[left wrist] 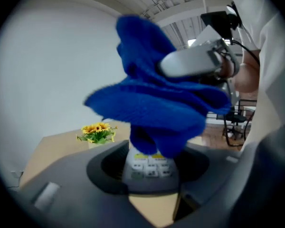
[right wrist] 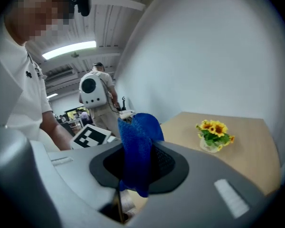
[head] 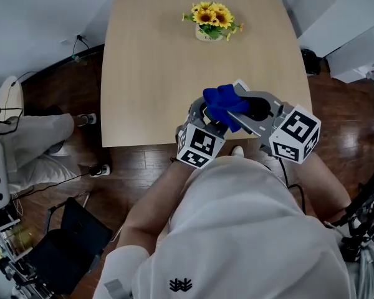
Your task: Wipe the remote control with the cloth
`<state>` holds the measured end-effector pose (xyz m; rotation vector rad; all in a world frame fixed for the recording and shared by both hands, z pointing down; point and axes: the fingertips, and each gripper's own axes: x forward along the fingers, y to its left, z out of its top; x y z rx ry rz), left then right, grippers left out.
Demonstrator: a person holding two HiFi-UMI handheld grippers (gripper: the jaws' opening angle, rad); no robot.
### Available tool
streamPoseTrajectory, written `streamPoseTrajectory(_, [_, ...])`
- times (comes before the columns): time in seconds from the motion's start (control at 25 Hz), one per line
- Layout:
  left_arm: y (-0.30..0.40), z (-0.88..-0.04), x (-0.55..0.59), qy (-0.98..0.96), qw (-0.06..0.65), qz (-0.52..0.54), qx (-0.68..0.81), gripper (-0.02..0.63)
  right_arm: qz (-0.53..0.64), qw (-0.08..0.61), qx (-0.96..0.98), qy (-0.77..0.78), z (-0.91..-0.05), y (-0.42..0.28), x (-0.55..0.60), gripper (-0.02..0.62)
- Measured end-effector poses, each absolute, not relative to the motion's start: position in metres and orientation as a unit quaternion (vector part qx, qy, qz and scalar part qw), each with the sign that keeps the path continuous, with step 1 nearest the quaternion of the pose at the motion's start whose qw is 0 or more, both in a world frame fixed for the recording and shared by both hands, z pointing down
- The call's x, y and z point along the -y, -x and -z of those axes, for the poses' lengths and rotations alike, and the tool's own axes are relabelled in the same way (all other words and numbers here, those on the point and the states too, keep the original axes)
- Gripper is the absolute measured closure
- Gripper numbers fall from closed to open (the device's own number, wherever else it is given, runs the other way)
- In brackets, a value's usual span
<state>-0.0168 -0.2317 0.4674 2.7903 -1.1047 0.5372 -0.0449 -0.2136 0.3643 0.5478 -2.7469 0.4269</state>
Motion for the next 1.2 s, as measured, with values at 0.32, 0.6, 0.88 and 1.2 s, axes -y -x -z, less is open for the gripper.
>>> streamPoseTrajectory(0.32, [0.017, -0.47, 0.239, -0.915, 0.048, -0.171, 0.362, 0.333, -0.173, 0.157, 0.957, -0.174, -0.388, 0.054, 0.218, 0.508])
streamPoseTrajectory(0.6, [0.019, -0.47, 0.236, -0.916, 0.05, -0.169, 0.361, 0.333, -0.18, 0.186, 0.928, -0.269, -0.418, -0.01, 0.271, 0.508])
streamPoseTrajectory(0.88, [0.026, -0.473, 0.239, -0.913, 0.055, -0.173, 0.364, 0.333, -0.193, 0.206, 0.892, -0.353, -0.442, -0.078, 0.306, 0.508])
streamPoseTrajectory(1.2, [0.047, -0.516, 0.26, -0.898, 0.08, -0.205, 0.38, 0.333, -0.227, 0.201, 0.874, -0.38, -0.458, -0.102, 0.29, 0.508])
